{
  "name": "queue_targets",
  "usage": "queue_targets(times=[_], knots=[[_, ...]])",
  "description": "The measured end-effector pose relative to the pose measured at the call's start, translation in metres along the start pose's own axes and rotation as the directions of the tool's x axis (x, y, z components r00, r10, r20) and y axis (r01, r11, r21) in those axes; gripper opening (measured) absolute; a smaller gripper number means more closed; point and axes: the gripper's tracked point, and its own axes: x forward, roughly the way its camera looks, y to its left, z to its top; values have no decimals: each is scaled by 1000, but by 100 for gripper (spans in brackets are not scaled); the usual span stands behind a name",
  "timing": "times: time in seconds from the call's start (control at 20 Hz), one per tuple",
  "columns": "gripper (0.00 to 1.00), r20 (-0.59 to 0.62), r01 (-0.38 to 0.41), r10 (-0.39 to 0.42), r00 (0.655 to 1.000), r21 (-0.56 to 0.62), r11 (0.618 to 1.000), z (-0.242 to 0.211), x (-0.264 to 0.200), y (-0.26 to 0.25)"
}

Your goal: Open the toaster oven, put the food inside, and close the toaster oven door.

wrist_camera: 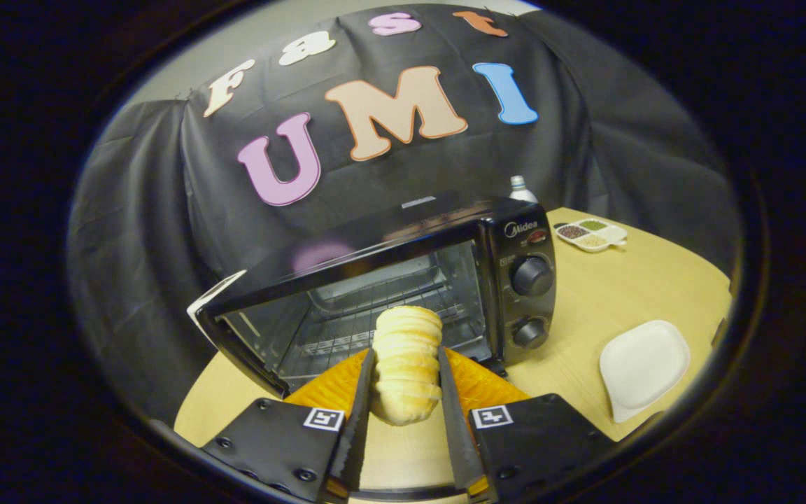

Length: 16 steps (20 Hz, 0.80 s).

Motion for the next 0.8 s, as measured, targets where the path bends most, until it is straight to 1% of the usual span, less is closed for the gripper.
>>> queue_targets(times=[0.15,0.25,0.4,0.65,0.8], knots=[[51,35,37,-39,999,57,998,6,19,5],[51,48,47,-51,998,97,994,5,27,11],[51,69,86,-95,993,127,988,6,43,14],[51,42,156,-163,986,134,979,-3,67,6],[51,29,162,-166,986,123,979,-9,73,6]])
